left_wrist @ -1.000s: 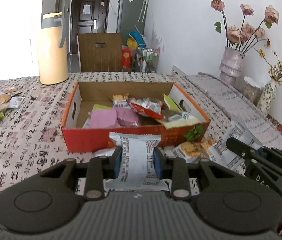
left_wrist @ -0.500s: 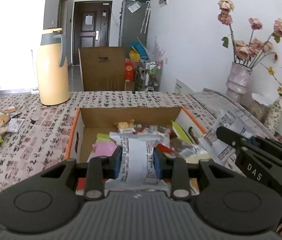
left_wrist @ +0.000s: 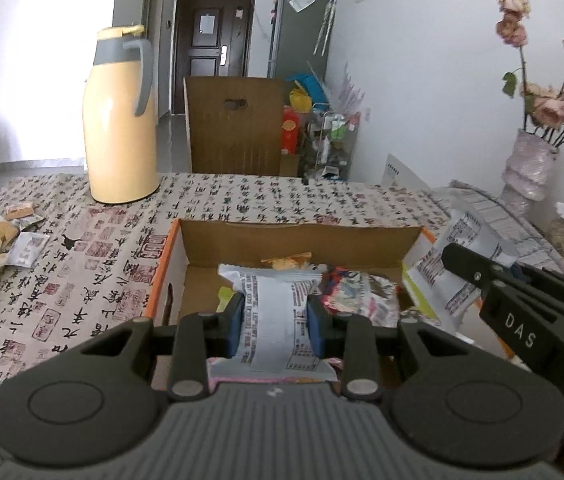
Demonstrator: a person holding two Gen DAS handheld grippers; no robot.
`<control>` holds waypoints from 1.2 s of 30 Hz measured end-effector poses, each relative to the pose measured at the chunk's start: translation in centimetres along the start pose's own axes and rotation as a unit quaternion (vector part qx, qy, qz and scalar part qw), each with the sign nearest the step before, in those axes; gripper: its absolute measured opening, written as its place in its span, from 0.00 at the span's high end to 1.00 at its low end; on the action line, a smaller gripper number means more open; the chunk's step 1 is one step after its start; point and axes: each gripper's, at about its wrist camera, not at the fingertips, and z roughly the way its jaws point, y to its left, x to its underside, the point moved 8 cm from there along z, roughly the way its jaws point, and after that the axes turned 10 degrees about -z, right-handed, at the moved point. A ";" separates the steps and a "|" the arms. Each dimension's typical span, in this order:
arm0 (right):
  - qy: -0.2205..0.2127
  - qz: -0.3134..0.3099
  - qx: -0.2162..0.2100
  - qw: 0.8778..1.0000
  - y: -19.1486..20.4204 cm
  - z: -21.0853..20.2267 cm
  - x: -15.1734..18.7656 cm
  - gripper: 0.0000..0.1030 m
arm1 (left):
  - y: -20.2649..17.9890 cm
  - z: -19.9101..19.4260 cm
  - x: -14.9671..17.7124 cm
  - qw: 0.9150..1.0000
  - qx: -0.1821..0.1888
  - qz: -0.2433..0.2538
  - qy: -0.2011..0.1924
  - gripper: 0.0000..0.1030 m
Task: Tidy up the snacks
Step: 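Carry both white packets over the box, lower them in and open both tools, then withdraw both open tools from the box toward the loose packets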
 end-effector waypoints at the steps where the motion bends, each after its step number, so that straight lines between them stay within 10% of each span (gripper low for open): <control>1: 0.002 0.001 0.000 1.000 -0.1 0.5 0.0 0.90 | 0.1 0.5 0.1 1.000 -0.001 0.000 0.001 0.68; 14: 0.028 0.017 -0.009 0.999 -0.4 3.8 2.9 0.90 | 1.4 3.5 1.4 1.000 -0.010 0.000 0.007 0.68; 17: 0.034 0.018 -0.001 0.999 -0.7 4.0 3.1 0.86 | 1.5 3.4 1.5 1.000 -0.017 0.001 0.002 0.44; 24: 0.030 0.021 0.038 0.999 -1.8 3.3 3.3 0.22 | 2.0 2.6 1.0 0.999 -0.027 -0.009 -0.019 0.01; 27: 0.024 0.023 0.049 0.998 -2.2 2.8 3.2 0.00 | 1.9 2.2 0.9 0.999 -0.035 -0.007 -0.028 0.00; 36: 0.034 0.035 0.065 0.997 -2.9 2.8 3.4 0.00 | 2.0 2.2 0.9 0.999 -0.039 -0.006 -0.027 0.00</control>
